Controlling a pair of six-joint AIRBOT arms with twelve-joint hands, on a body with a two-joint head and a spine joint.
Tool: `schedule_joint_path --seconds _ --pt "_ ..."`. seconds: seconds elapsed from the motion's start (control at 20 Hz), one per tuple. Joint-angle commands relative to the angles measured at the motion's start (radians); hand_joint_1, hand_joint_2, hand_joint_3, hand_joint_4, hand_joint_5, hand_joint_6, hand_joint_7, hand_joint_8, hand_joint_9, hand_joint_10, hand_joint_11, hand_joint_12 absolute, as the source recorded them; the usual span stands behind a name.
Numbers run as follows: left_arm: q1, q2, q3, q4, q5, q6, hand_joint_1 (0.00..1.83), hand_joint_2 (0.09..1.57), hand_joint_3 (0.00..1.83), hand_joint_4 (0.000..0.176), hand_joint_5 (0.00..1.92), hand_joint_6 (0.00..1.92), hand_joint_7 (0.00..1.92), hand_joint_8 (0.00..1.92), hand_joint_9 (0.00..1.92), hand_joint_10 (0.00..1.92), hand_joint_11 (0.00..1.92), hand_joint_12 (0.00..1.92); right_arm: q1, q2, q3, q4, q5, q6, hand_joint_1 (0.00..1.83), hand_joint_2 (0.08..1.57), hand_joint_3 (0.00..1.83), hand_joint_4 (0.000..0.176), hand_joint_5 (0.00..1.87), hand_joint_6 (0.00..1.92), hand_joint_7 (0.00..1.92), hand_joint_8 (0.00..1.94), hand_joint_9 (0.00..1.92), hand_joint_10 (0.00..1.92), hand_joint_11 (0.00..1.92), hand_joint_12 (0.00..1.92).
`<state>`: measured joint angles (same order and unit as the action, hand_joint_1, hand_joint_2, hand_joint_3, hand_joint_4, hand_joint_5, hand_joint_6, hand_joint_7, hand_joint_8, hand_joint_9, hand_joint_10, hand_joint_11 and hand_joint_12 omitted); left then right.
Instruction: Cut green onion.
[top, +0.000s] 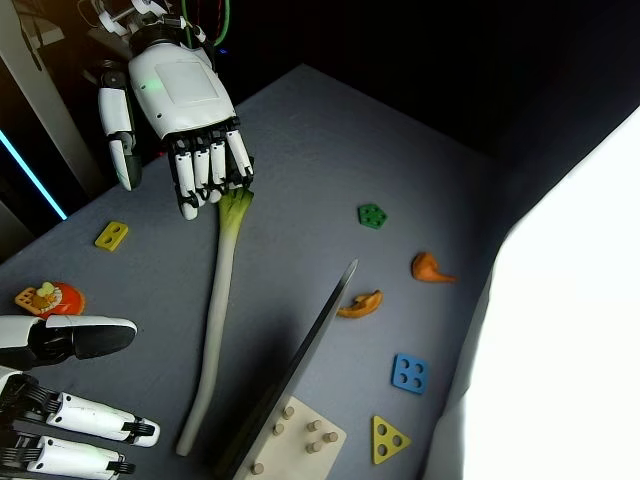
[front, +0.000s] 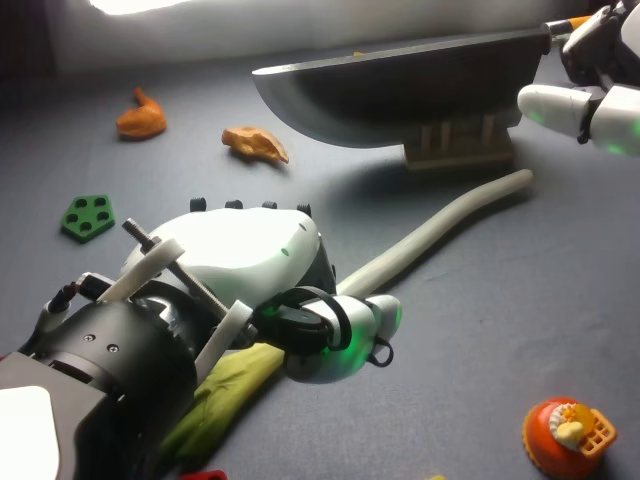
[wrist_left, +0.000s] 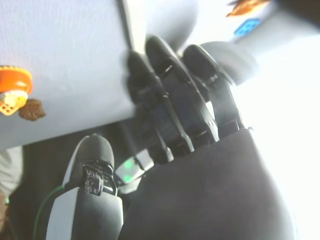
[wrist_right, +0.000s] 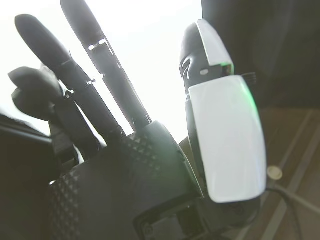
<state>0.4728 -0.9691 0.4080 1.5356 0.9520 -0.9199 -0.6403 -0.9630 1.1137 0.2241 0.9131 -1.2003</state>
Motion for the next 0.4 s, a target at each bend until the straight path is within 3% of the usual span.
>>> schedule_joint_path --seconds 0.0,0.05,0.1,0.25,0.35 --pt "-0.004 0.004 -0.003 0.082 0.021 -0.003 0.07 1.39 0.00 0.000 0.93 1.29 1.04 1.51 0.91 1.73 0.61 1.92 0.004 0.008 -0.003 -0.007 0.125 -0.006 0.00 1.22 0.00 0.000 1.17 1.78 1.36 1.71 1.33 1.89 1.26 1.92" --pt "-0.001 0.004 -0.002 0.083 0.021 -0.003 0.06 1.39 0.00 0.000 0.93 1.35 1.05 1.54 0.92 1.76 0.63 1.92 0.004 0.008 -0.004 -0.009 0.125 -0.008 0.00 1.23 0.00 0.137 1.19 1.78 1.36 1.73 1.33 1.90 1.27 1.92" --pt "0.002 0.005 -0.001 0.085 0.021 -0.003 0.03 1.40 0.00 0.000 0.97 1.51 1.05 1.71 0.94 1.89 0.70 1.92 0.003 0.008 -0.005 -0.011 0.125 -0.010 0.00 1.23 0.00 0.168 1.23 1.78 1.40 1.75 1.37 1.92 1.31 1.92" --pt "0.007 0.005 0.005 0.092 0.021 -0.003 0.00 1.43 0.00 0.000 0.95 1.69 1.08 1.79 1.02 1.92 0.76 1.92 0.002 0.008 -0.005 -0.011 0.125 -0.014 0.00 1.25 0.01 0.176 1.22 1.78 1.39 1.83 1.39 1.92 1.36 1.92" --pt "0.009 0.005 0.007 0.096 0.021 -0.003 0.00 1.44 0.00 0.000 0.91 1.80 1.05 1.86 1.01 1.92 0.77 1.92 0.002 0.008 -0.005 -0.011 0.125 -0.014 0.00 1.25 0.00 0.176 1.21 1.79 1.36 1.82 1.36 1.92 1.29 1.92"
